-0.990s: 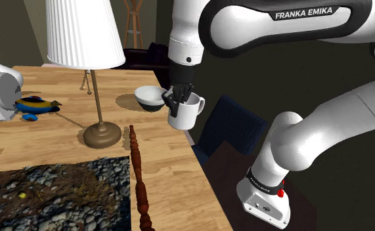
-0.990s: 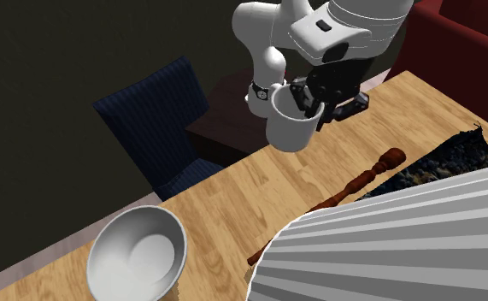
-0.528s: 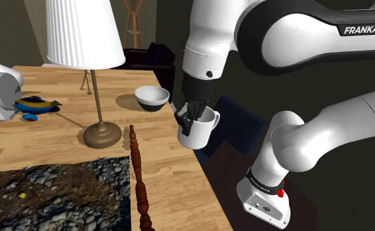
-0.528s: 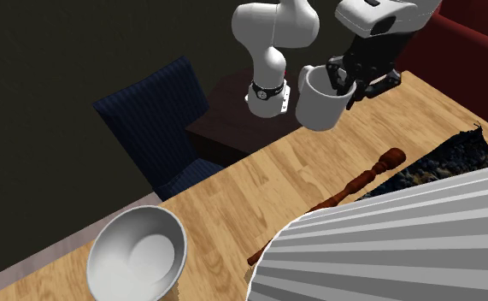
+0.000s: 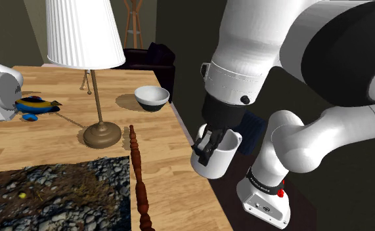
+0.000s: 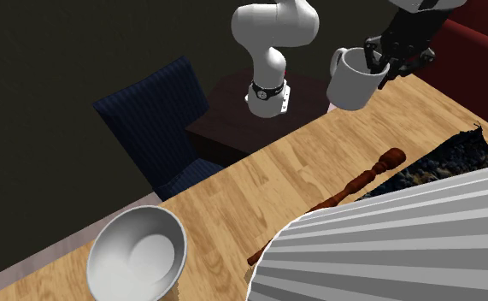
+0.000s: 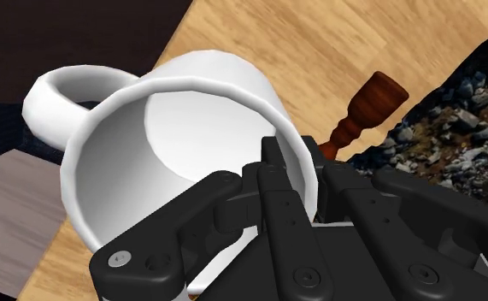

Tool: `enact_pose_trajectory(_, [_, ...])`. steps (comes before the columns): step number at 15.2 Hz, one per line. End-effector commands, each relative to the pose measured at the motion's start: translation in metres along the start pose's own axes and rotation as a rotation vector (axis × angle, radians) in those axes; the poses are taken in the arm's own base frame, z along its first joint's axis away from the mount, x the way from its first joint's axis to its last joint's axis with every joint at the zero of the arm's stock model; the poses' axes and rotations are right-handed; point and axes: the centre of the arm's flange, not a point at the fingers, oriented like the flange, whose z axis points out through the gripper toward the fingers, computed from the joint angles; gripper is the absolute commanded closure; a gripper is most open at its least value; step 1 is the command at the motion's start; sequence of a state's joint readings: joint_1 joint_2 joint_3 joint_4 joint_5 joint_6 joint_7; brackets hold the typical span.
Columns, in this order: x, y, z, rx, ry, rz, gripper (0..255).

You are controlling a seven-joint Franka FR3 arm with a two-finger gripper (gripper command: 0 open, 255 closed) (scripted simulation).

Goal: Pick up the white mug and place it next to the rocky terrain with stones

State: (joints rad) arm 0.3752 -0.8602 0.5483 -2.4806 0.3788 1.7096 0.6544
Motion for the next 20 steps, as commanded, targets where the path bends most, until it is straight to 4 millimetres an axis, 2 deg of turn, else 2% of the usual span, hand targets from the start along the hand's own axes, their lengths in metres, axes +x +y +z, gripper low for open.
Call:
enact_pose_trajectory(1, [-0.023, -0.012, -0.001, 0.000, 0.000, 0.001, 255])
enact_pose_trajectory(2, [-0.028, -0.015, -0.002, 0.000, 0.000, 0.001, 255])
enact_pose_trajectory(20, [-0.031, -0.016, 0.093, 0.000, 0.000, 0.001, 255])
